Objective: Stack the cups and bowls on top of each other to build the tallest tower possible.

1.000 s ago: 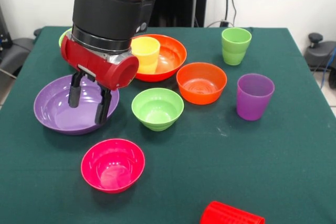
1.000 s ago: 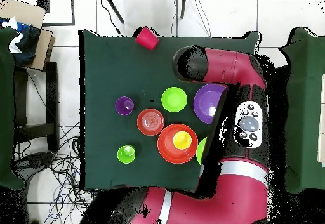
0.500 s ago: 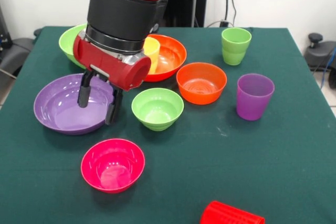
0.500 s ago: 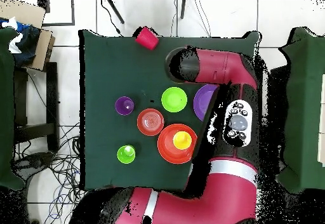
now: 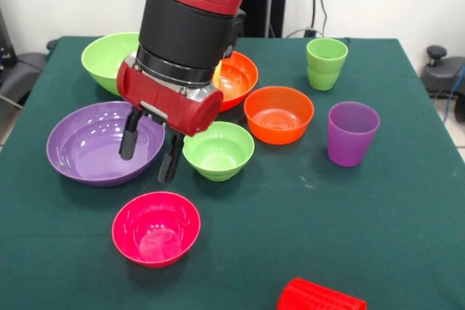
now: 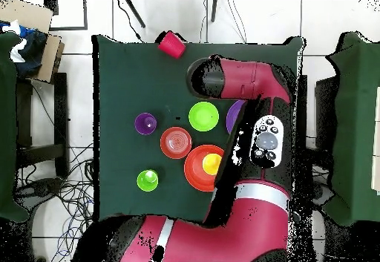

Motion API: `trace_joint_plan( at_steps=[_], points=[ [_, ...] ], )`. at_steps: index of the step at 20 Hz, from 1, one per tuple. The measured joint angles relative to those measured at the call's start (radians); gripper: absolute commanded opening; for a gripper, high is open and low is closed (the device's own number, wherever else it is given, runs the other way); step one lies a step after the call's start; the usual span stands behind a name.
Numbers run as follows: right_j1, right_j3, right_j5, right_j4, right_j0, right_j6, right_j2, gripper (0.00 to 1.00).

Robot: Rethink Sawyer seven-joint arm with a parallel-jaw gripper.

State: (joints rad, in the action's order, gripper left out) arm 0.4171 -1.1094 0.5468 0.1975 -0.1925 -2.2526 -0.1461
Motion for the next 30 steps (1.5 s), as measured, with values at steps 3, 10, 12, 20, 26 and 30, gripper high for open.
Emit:
trace_joint_plan(
  at_steps=[3,10,12,20,26,30],
  points=[
    [-0.017,0.0,-0.04,0.0,0.007,0.0,-0.011,1.0],
    [-0.055,0.0,-0.144,0.0,0.011,0.0,-0.037,1.0],
    [-0.064,0.0,-0.167,0.0,0.011,0.0,-0.04,1.0],
    [-0.09,-0.023,-0.24,0.0,0.011,0.0,-0.046,1.0],
    [-0.099,-0.039,-0.246,-0.001,0.011,0.0,-0.047,1.0],
    [-0.1,-0.044,-0.246,-0.002,0.011,0.0,-0.047,1.0]
  ],
)
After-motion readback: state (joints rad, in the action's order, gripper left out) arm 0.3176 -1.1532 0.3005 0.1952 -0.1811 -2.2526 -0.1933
